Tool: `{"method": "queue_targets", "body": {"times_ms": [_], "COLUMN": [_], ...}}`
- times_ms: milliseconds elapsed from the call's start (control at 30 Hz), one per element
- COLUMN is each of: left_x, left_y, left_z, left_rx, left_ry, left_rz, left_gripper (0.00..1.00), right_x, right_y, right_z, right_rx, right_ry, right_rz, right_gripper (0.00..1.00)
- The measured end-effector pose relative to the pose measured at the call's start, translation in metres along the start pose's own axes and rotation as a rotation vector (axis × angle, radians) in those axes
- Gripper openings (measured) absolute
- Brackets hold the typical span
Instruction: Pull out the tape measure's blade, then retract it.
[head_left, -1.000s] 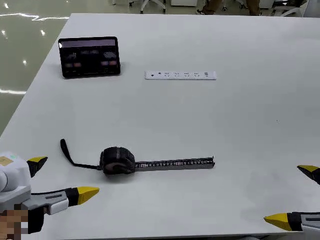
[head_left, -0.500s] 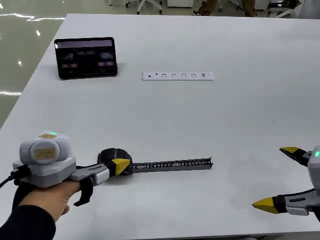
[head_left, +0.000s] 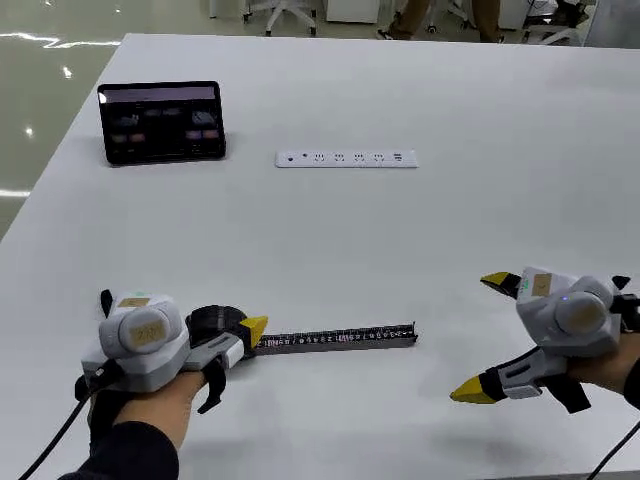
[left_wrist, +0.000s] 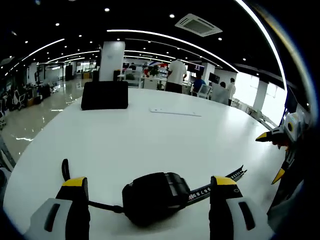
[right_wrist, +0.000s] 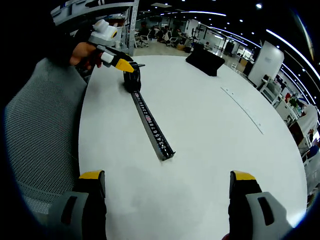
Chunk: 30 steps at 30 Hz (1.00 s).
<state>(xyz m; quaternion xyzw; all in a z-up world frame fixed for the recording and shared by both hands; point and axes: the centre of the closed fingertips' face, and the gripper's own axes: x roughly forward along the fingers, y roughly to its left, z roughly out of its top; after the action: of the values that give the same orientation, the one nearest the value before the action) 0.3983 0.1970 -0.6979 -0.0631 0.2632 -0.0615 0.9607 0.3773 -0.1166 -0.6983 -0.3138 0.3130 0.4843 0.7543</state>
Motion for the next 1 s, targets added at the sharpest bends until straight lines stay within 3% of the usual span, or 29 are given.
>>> {"method": "queue_targets", "body": {"times_ms": [167,333,433,533,767,900,1000], "left_x": [0.009,0.010,0.011,0.011,0.012,0.012,0.013], "left_y": [0.001,0.000,-0.004,-0.006,-0.004,-0.007,-0.008], "left_z": [-0.015,-0.008,-0.004,-0.005,-0.012,-0.013,-0.014], "left_rx": [0.007,0.016,0.034,0.031,0.031,0.040,0.030], "left_ry": [0.017,-0.015,-0.033,-0.028,-0.009,-0.005,-0.002], "left_rz": [-0.003,-0.004,-0.018,-0.023,-0.026,-0.034,-0.038], "left_gripper": [1.00,1.00,0.98,0.94,0.88,0.85,0.84], "right_x": [0.019,0.034,0.044,0.050,0.067,0.072,0.075], "right_y": [-0.004,-0.005,0.002,0.005,0.016,0.015,0.014], "right_z": [0.012,0.018,0.011,0.013,0.003,0.001,-0.005], "right_rx": [-0.091,-0.127,-0.075,-0.140,-0.201,-0.223,-0.223], "right_ry": [0.030,0.066,0.132,0.126,0.166,0.176,0.190], "right_rz": [0.082,0.162,0.244,0.254,0.337,0.335,0.341], "right_gripper": [0.94,0.90,0.87,0.78,0.52,0.36,0.32]}}
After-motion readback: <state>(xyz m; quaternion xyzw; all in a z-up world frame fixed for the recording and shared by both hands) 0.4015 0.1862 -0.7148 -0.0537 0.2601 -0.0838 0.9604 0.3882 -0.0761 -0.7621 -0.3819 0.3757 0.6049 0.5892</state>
